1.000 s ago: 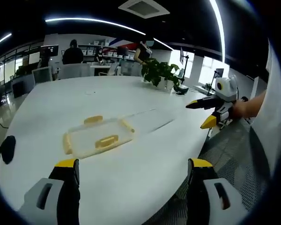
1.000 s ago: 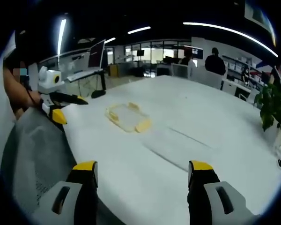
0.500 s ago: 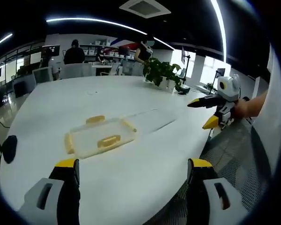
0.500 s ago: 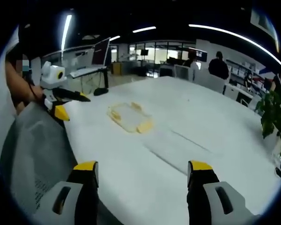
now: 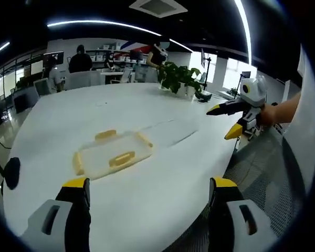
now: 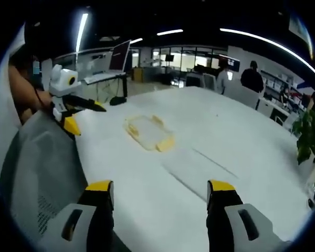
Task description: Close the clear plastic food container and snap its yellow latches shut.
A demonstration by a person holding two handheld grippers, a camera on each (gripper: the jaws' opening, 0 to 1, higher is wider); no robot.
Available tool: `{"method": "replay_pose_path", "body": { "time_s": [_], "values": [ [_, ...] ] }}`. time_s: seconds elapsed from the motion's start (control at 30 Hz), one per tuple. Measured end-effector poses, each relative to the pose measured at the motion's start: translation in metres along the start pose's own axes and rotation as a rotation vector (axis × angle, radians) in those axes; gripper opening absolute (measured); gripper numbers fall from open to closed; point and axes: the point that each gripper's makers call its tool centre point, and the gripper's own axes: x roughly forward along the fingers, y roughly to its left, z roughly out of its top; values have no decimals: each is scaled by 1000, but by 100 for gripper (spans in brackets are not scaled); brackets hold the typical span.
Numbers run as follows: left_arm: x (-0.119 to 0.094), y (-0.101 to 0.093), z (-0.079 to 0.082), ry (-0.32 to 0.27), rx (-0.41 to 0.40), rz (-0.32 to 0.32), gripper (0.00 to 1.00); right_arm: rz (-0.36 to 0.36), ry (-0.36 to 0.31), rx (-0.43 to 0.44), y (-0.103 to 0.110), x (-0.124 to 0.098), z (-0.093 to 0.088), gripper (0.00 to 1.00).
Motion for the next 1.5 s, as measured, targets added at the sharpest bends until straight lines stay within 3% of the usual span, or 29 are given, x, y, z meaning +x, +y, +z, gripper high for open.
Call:
{"method": "replay_pose_path", "body": {
  "time_s": [0.03,0.5,1.5],
  "values": [
    [2,1,0,11,36,0,94,7,4,-10,0,2,1,72],
    [13,0,0,40,65,-43,91,49,21,-76,-4,21,11,70],
    [30,35,5,82,89,-27,87,134,39,-161,-11,64,37,67]
  ]
}}
